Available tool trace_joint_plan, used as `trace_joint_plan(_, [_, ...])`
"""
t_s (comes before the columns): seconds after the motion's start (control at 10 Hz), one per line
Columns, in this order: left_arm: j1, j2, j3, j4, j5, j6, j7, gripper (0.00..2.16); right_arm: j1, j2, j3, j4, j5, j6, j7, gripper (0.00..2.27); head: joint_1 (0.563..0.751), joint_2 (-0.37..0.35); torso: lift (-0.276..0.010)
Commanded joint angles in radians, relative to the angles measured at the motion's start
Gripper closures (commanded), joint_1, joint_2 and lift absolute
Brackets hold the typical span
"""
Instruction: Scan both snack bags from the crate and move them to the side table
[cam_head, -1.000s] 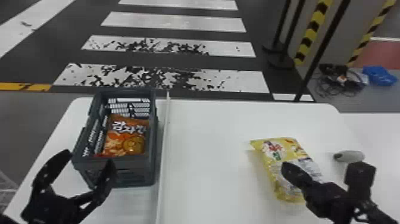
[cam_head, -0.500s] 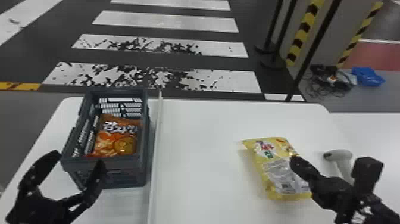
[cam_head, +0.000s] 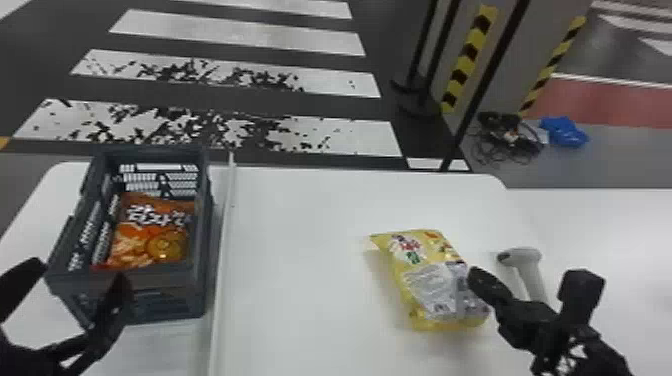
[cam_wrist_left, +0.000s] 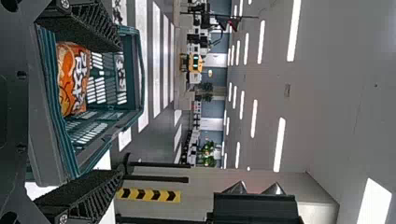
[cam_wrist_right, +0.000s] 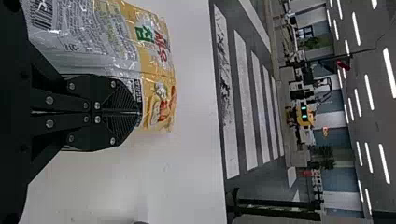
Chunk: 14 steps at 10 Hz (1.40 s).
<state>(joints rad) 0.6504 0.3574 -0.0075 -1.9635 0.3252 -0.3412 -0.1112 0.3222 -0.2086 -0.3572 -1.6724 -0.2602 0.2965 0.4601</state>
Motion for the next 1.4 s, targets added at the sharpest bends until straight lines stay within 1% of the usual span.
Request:
trace_joint_plan(0.0, [0.0,0.0,0.0,0.0,0.0,0.0,-0.001,0.07,0.0,0.0,0.006,0.013,0.001,0.0,-0.001,1.98,0.695,-0.193,-0.099])
trace_joint_plan(0.4, [0.0,-0.003,0.001,0.005,0.0,0.0,-0.001,0.07,0.038,0.009,0.011,0.0,-0.001,-0.003,-0.001,1.98,0.695,-0.186,-0.099])
trace_joint_plan(0.8, [0.0,-0.005,0.001,0.006,0.0,0.0,-0.001,0.07,0.046,0.015,-0.003,-0.02,-0.008,0.0,-0.005,1.98,0.695,-0.192,-0.099])
trace_joint_plan(1.1, [0.0,-0.006,0.001,0.006,0.0,0.0,0.001,0.07,0.051,0.017,-0.065,-0.09,-0.06,0.025,-0.009,1.98,0.695,-0.198,-0.099])
trace_joint_plan(1.3, [0.0,-0.006,0.001,0.006,0.0,0.0,0.001,0.07,0.049,0.015,-0.095,-0.075,-0.06,0.031,-0.011,1.98,0.695,-0.222,-0.099])
